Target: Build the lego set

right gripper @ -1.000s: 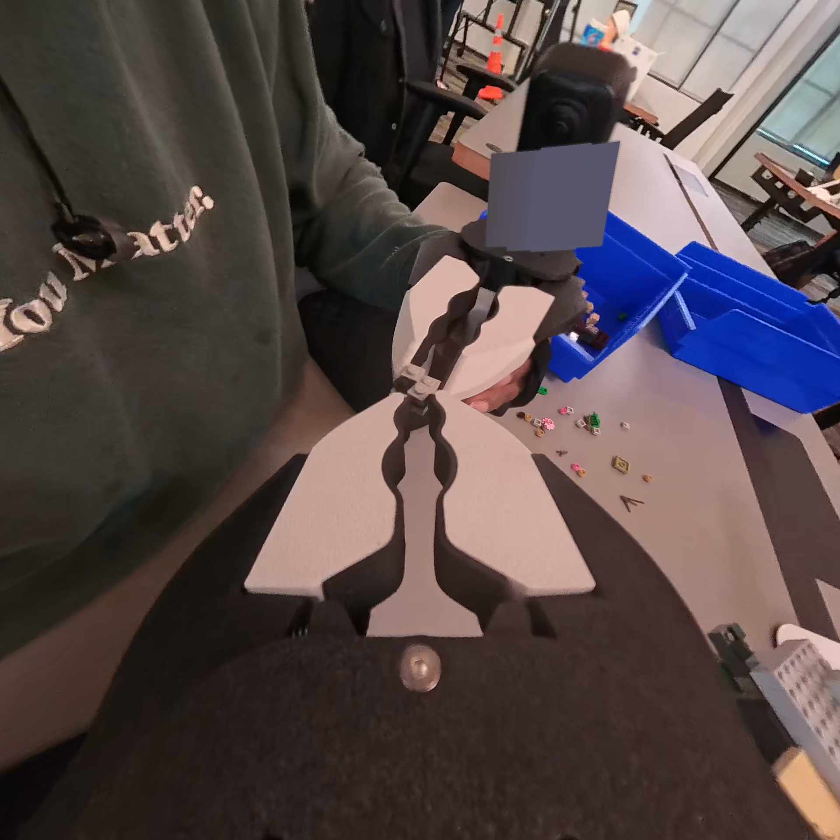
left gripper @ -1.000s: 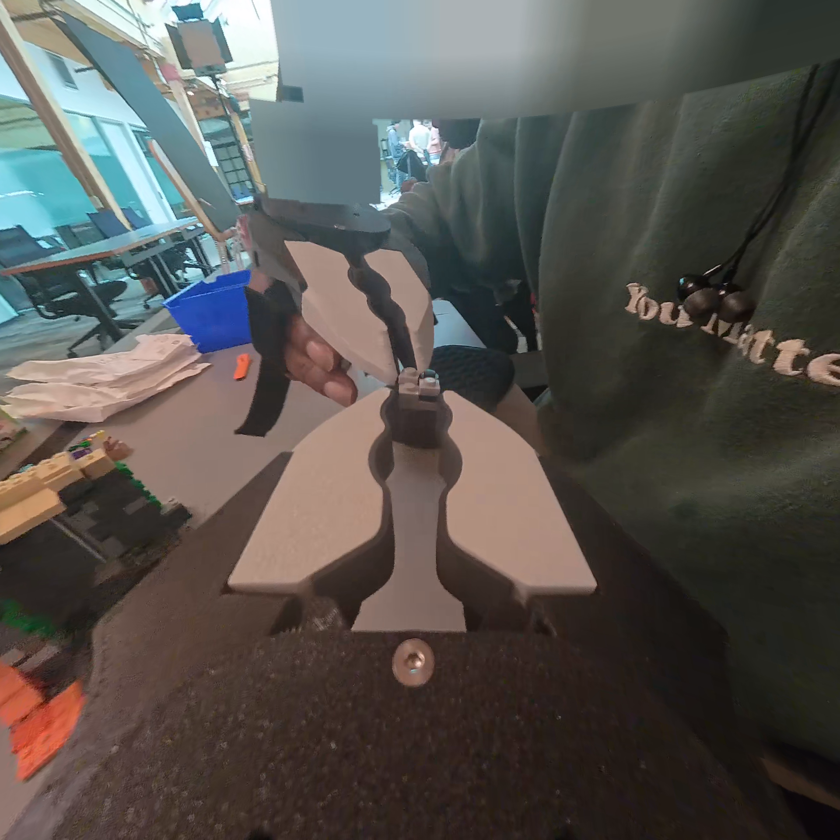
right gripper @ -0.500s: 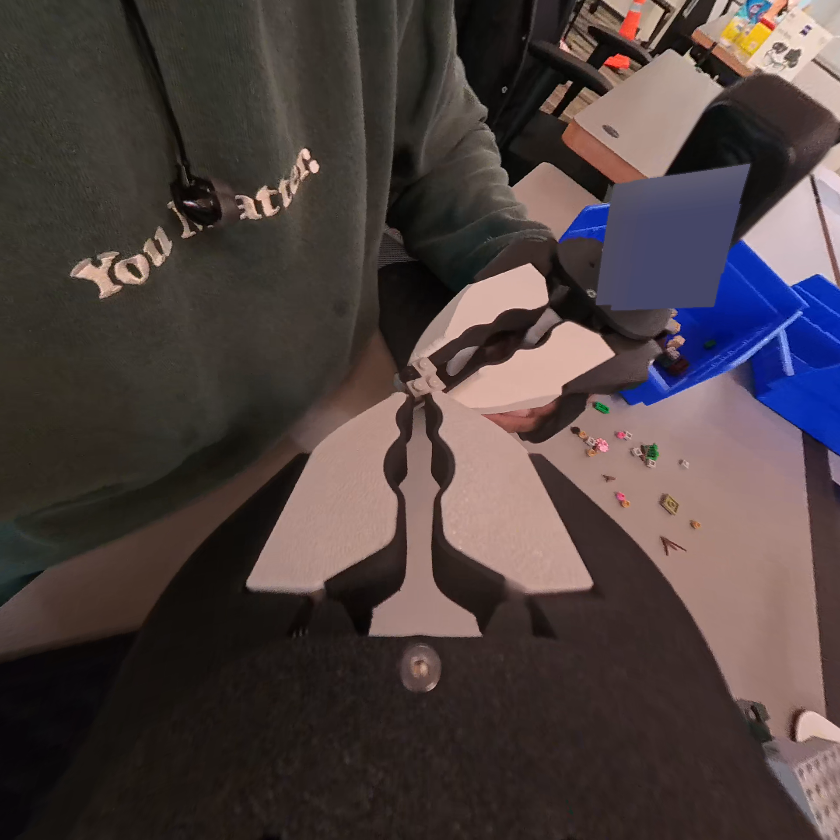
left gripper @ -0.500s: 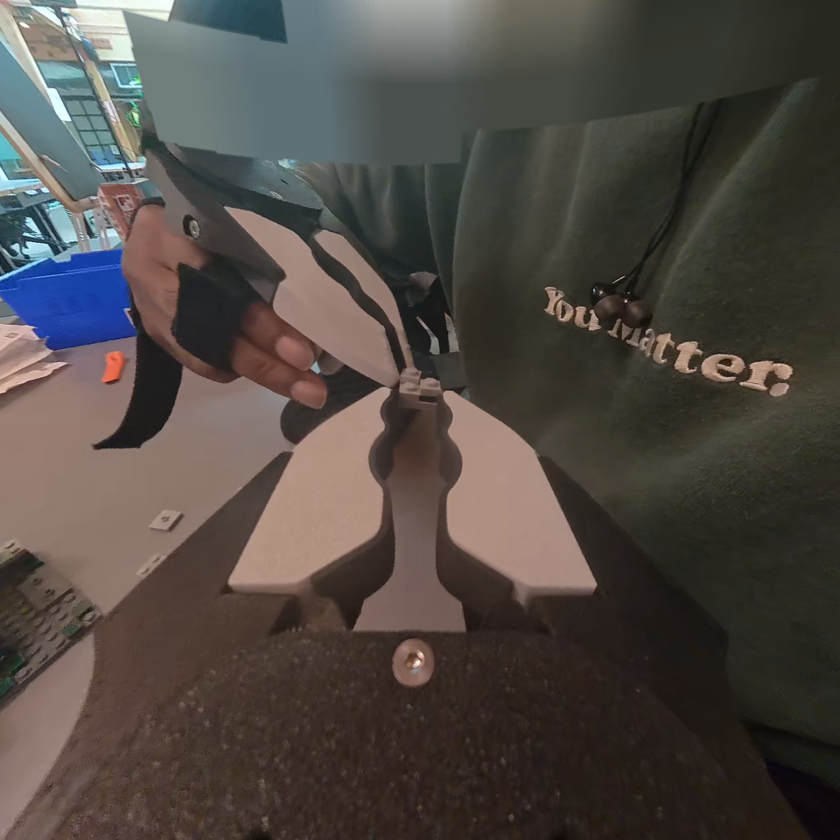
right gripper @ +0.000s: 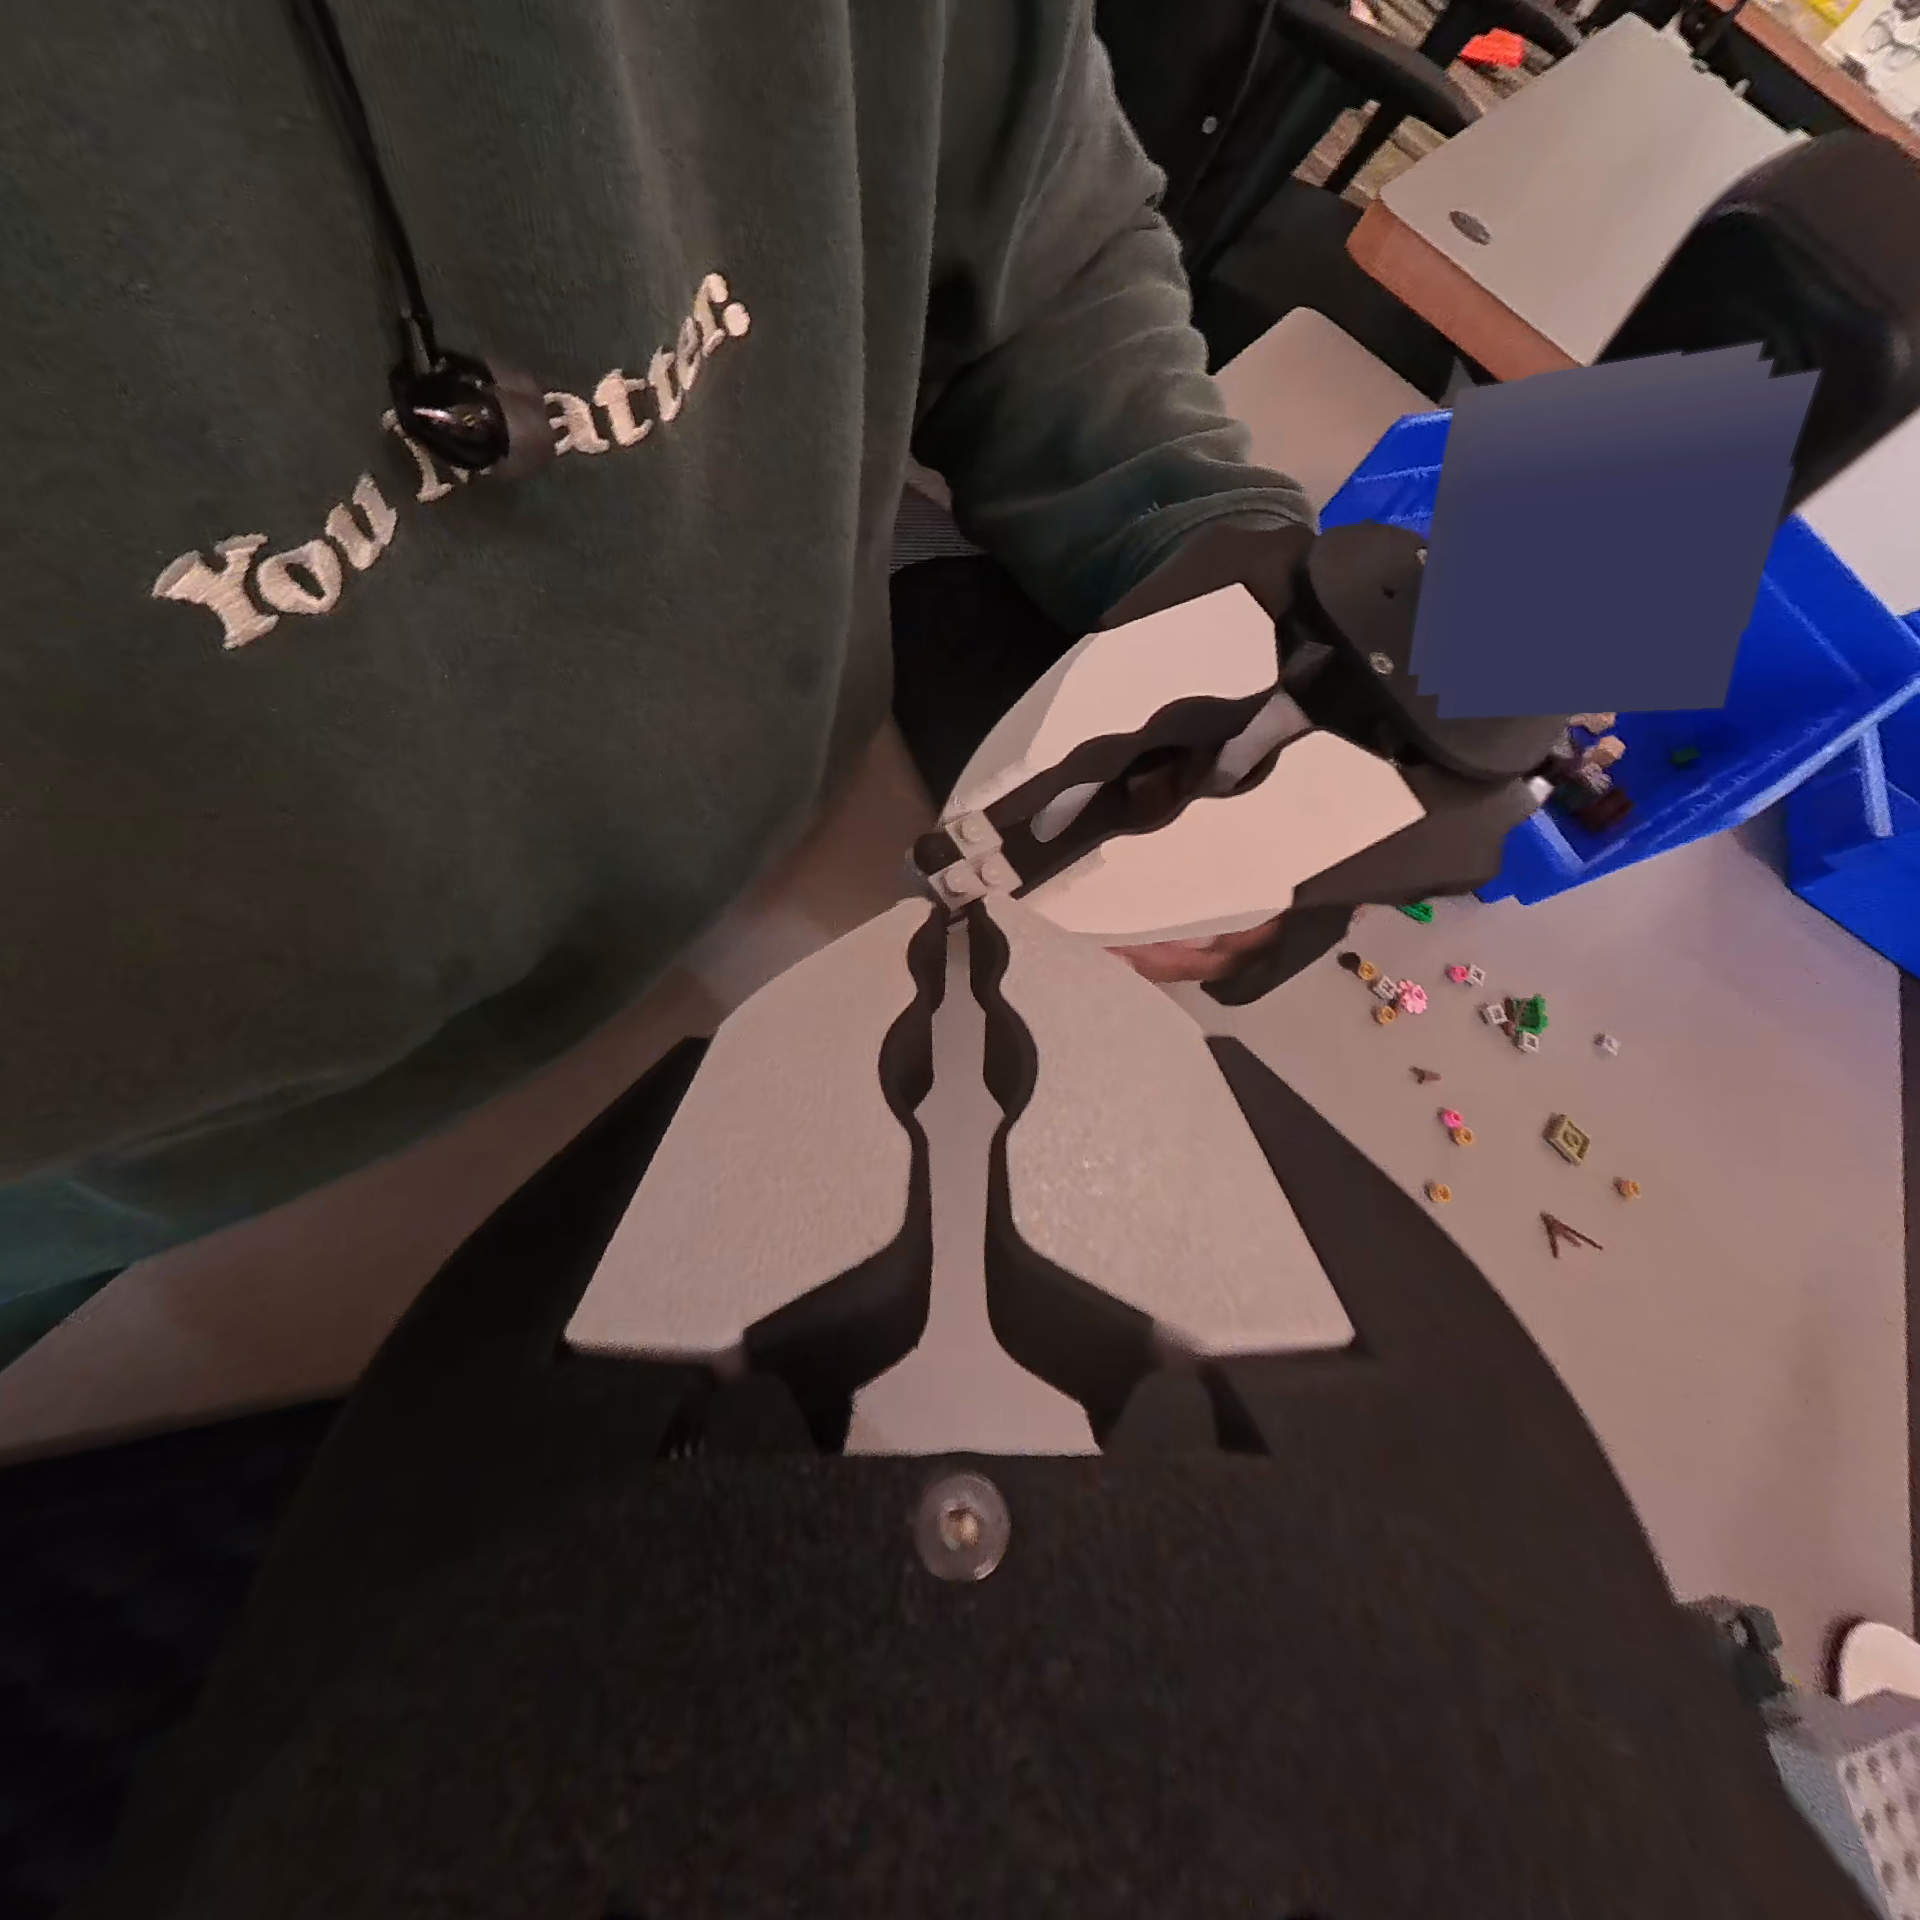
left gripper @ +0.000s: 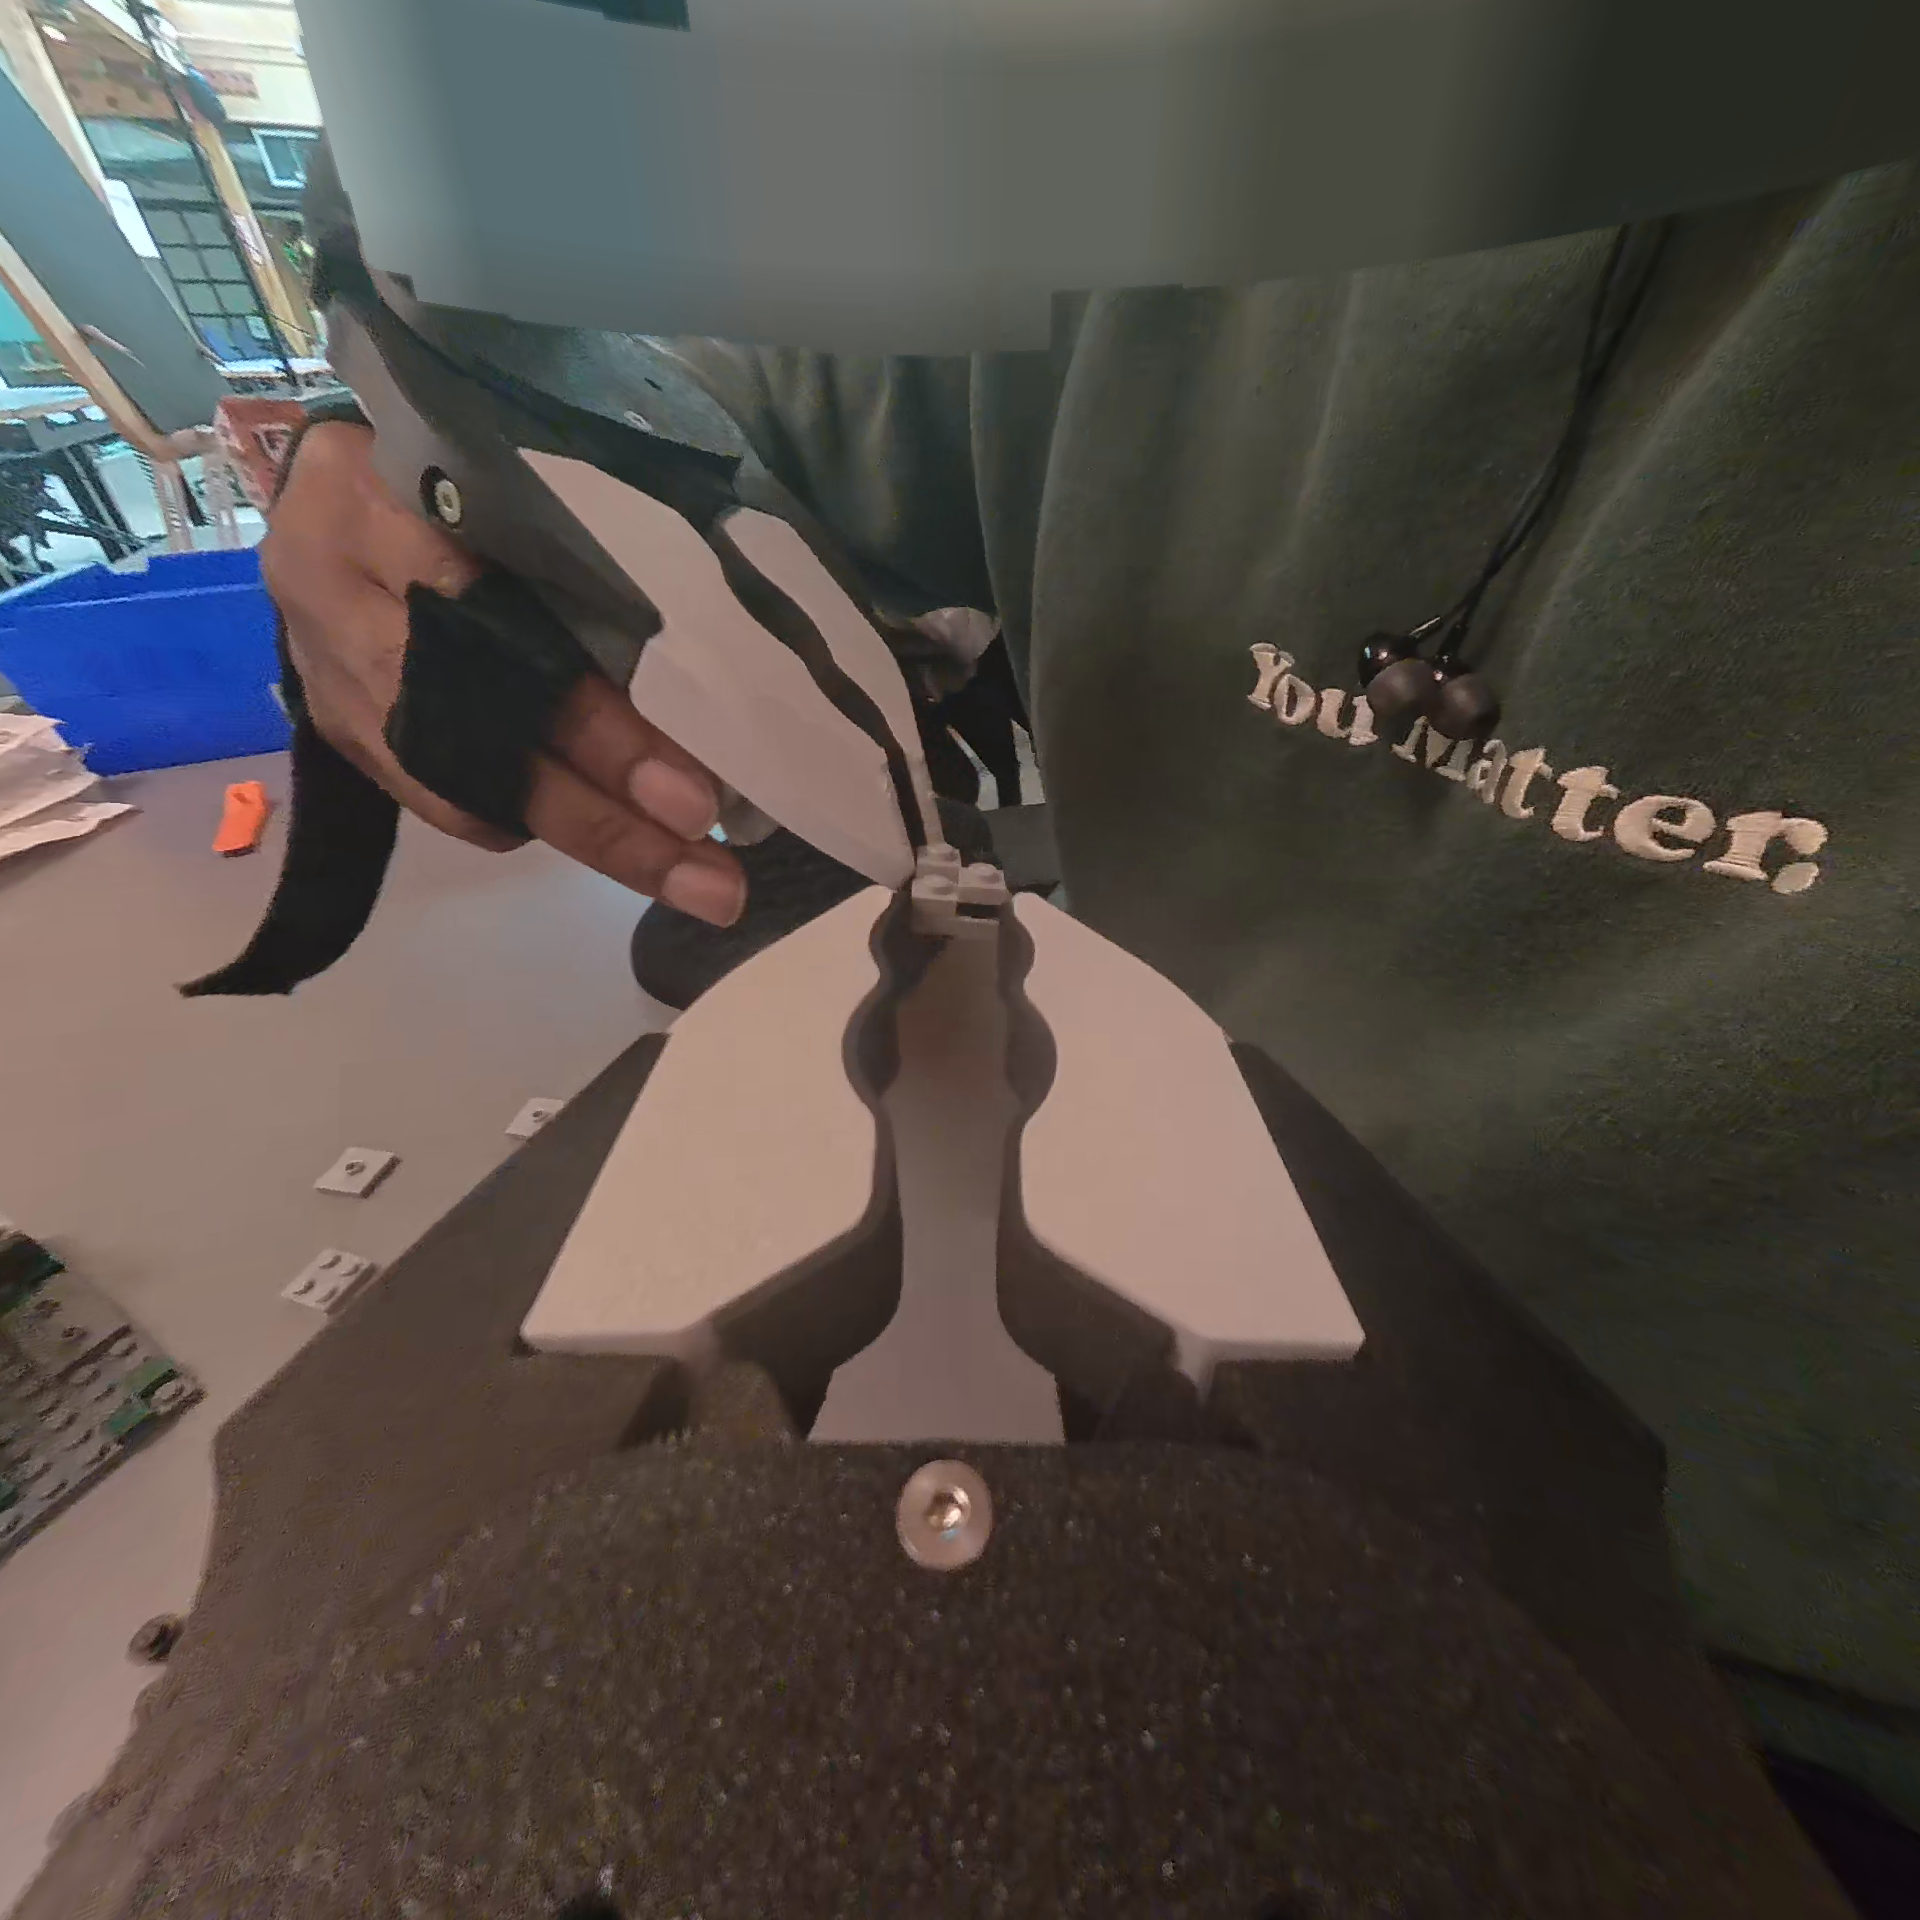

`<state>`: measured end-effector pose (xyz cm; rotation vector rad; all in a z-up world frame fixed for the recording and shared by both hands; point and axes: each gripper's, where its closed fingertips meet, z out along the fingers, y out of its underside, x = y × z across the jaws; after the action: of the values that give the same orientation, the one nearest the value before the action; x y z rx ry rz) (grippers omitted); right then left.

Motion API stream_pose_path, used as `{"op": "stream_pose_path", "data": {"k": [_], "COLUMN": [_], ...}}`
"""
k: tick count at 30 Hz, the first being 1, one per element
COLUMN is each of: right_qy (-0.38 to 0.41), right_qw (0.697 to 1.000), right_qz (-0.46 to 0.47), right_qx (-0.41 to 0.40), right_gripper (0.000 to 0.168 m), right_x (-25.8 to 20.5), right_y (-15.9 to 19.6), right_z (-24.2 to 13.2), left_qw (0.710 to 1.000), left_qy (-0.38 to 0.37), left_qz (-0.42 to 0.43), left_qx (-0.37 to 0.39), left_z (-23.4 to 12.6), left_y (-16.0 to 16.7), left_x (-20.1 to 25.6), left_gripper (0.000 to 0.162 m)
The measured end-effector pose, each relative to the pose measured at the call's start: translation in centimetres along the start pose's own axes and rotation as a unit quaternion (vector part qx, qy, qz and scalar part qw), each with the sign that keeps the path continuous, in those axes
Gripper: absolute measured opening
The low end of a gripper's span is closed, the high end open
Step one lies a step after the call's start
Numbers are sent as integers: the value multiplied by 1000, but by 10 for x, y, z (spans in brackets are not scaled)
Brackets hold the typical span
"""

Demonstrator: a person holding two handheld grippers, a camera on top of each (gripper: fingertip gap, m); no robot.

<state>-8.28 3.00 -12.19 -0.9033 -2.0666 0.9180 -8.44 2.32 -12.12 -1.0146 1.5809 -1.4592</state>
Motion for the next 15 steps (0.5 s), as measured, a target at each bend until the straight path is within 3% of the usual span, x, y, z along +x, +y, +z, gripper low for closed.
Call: {"op": "stream_pose_path", "data": {"k": [15], "right_qy": [107], "right_qw": [993], "right_qz": [54], "right_qx": [-22], "right_gripper": [4], "right_x": [22], "right_y": [13], "right_z": [-9], "left_qw": [993], "left_qy": [-106], "left_qz": [42], "left_qx": [-7], "left_z": [-11], "left_y": [2], "left_x": [-26], "left_gripper": [15]}}
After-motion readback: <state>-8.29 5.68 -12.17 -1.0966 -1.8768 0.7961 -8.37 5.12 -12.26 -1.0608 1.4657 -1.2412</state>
